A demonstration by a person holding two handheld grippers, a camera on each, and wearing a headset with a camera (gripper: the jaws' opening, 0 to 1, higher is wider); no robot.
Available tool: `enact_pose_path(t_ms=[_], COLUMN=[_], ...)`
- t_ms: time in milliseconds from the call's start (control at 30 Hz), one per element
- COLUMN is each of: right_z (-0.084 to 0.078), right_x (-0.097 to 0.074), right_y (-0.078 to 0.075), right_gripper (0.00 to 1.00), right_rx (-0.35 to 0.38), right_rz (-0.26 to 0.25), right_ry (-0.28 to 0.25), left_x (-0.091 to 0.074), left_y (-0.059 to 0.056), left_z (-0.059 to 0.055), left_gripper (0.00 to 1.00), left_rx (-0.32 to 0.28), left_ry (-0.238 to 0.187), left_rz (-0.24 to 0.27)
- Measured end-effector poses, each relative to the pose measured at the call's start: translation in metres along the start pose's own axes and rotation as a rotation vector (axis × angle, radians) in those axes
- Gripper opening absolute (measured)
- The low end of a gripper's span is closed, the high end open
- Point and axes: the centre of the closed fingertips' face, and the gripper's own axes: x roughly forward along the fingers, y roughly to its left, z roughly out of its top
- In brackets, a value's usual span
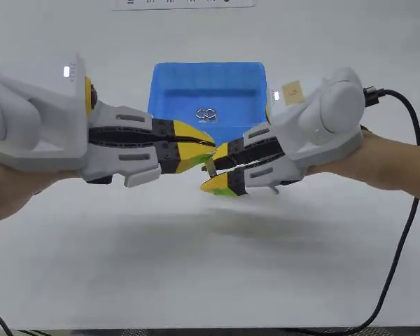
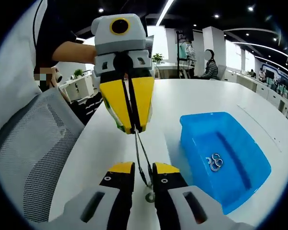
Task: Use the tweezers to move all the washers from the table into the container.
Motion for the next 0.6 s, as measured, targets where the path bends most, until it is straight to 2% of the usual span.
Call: enact_pose_path(t_ms=[233, 433, 600], right_z=[0.0006, 0.0004, 0.0004], right_x=[0.0018, 0.0003, -0.0017], right_y=[0.0014, 0.0013, 0.0014], right_gripper=[0.12, 0.1, 0.09], right_rx=[-0.057, -0.103, -0.119], right_rz=[0.02, 0.003, -0.018], right_ry=[0.019, 0.007, -0.01], left_x=[0.0021, 0.005, 0.0104], left_y=[-0.0016, -0.0013, -0.0008], left_z=[0.0001, 0.0001, -0.0035], left_gripper=[0.04, 0.05, 0.06], left_rx=[0.008, -0.009, -0.017], left_ry=[0.012, 0.013, 0.031], left_rz=[-0.002, 0.014, 0.033])
